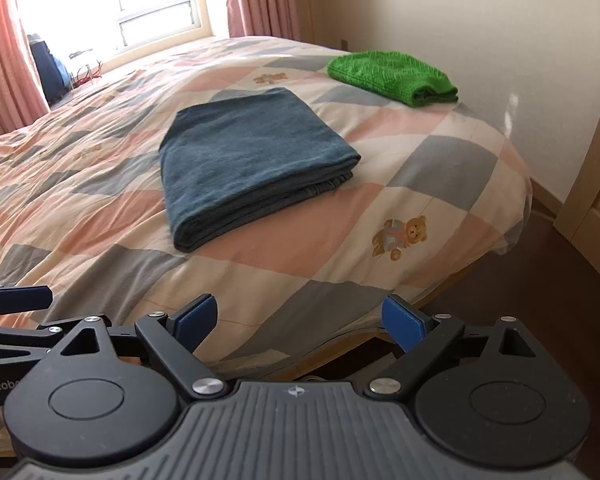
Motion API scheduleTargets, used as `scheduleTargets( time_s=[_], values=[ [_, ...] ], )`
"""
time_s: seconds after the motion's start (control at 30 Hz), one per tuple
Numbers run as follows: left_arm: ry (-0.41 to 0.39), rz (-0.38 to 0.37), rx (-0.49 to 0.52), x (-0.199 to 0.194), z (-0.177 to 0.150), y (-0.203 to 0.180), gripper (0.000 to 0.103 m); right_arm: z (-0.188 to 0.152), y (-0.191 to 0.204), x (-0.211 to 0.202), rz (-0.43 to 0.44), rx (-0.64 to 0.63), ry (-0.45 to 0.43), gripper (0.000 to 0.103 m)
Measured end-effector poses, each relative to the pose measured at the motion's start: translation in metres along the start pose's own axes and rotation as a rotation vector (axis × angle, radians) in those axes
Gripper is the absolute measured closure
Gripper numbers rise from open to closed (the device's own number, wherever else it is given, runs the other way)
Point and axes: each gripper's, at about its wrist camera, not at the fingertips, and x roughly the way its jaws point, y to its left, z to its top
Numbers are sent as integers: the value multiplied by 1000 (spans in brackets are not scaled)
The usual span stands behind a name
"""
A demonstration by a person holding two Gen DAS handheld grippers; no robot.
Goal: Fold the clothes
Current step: 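Open both grippers and release the refolded jeans onto the bed, then move both grippers back over the folded jeans toward their edge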
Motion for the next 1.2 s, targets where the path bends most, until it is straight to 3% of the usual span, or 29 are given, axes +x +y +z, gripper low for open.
scheduleTargets(
  time_s=[0.87,1.2],
  values=[
    [-90,12,-2,-45,-14,0,29,-13,13,-47,5,-39,-88,6],
    [-35,-4,-45,-21,-10,6,27,-20,-5,-34,43,20,-76,4]
  ],
)
